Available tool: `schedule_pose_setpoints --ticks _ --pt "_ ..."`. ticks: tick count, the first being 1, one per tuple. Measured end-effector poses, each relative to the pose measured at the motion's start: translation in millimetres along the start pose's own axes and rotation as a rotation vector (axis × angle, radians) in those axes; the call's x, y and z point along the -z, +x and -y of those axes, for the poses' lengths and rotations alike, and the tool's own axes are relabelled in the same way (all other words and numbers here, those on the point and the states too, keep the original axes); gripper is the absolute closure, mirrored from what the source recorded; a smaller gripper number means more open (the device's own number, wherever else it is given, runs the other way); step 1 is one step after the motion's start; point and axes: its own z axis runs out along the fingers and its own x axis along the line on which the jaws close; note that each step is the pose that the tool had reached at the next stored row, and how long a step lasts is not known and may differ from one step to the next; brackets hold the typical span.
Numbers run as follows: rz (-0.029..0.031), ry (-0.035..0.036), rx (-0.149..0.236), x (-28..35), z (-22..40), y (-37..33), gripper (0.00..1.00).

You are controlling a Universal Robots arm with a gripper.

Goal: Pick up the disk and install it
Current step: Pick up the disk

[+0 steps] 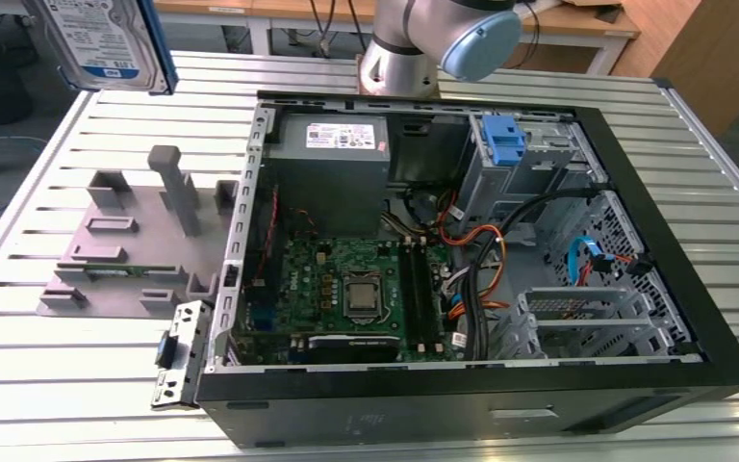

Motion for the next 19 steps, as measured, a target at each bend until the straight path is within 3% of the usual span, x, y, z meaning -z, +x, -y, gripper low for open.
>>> schedule_pose_setpoints --ticks 19 --pt "0.0 0.0 0.0 0.2 15.7 -0.8 0.65"
